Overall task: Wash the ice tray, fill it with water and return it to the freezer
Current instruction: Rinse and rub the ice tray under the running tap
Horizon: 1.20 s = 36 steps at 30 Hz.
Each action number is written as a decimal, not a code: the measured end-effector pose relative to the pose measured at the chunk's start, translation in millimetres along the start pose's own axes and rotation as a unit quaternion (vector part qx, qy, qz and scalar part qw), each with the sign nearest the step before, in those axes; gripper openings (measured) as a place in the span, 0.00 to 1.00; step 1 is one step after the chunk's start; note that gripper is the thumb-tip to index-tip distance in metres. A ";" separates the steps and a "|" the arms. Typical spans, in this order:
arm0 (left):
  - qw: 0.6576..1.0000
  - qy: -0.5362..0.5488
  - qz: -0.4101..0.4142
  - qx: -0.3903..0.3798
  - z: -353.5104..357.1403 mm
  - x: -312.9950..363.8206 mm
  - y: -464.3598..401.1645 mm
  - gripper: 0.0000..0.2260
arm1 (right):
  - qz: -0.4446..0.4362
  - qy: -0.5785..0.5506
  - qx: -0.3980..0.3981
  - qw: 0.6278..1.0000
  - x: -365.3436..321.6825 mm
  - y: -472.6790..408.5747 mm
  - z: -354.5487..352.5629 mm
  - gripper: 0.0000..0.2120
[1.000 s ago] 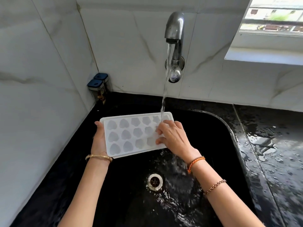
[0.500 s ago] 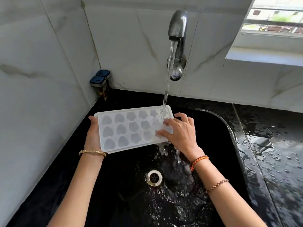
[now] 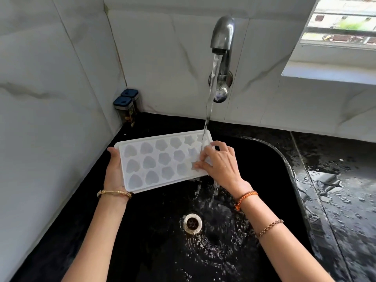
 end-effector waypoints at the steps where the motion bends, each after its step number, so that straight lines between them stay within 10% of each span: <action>1: 1.000 0.001 0.002 -0.001 1.0 0.4 -0.3 0.24 | -0.005 -0.001 -0.017 1.000 1.0 -0.6 2.1 0.17; 23: 1.000 0.000 -0.023 0.005 -9.7 3.1 5.0 0.26 | -0.029 0.048 -0.034 0.998 -7.2 2.7 11.6 0.14; 30: 0.999 -0.005 0.003 0.047 -10.6 -2.7 6.4 0.24 | -0.003 0.030 0.181 0.983 -17.7 26.7 -7.1 0.12; 36: 0.997 -0.018 0.006 0.069 -13.2 0.6 12.3 0.23 | -0.038 0.103 0.157 0.981 -19.8 37.2 -11.8 0.14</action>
Point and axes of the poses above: each hand's wrist, its own y-axis away from the middle knuckle, its own z-axis out of the palm, x = y × z, the point moved 3 cm from there along -y, towards the middle knuckle, and after that the axes turned 1 degree about x, right-handed, at the moved point
